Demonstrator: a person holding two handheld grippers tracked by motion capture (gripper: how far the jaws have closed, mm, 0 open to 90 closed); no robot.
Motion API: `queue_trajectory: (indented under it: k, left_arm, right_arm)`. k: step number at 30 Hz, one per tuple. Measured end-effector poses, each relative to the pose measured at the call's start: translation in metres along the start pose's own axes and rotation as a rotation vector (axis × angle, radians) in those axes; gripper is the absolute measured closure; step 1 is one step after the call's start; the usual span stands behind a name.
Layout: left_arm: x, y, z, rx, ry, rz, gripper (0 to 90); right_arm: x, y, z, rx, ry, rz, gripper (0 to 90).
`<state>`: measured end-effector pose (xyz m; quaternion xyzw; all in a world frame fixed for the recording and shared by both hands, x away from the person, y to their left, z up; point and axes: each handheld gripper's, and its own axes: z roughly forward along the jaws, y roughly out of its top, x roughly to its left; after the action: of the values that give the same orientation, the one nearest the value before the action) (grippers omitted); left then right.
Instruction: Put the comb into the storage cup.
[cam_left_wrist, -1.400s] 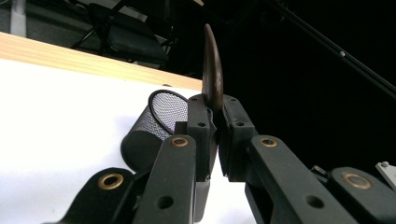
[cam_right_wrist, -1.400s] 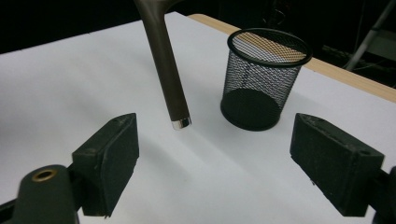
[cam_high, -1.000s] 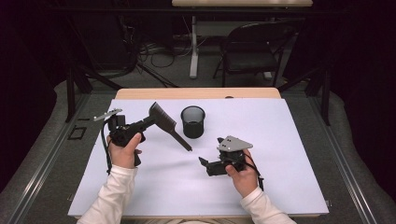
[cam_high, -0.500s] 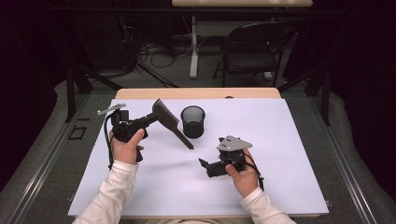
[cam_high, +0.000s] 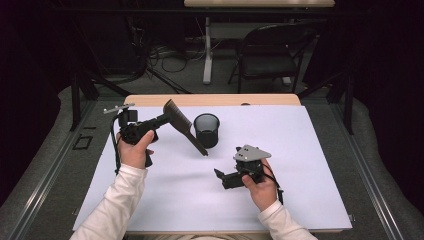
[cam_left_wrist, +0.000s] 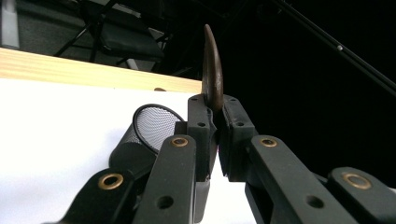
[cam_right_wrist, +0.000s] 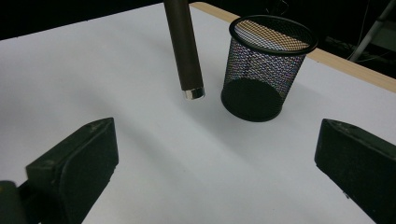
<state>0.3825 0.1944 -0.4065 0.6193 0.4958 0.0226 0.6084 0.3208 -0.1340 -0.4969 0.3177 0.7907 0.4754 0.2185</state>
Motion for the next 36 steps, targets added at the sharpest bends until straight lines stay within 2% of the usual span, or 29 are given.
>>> queue_trajectory:
  k: [8,19,36]
  left_arm:
    - [-0.001,0.013,-0.001,0.003,0.009,-0.015,84.0]
    - [-0.005,0.034,-0.001,0.010,0.041,-0.007,84.0]
    - [-0.025,0.060,0.011,0.014,0.086,0.044,84.0]
  right_arm:
    - [-0.001,0.000,0.000,-0.002,-0.001,0.002,0.0]
    - [-0.001,0.000,0.000,0.000,-0.002,0.001,0.0]
    - [-0.001,0.000,0.000,-0.003,-0.002,-0.002,0.0]
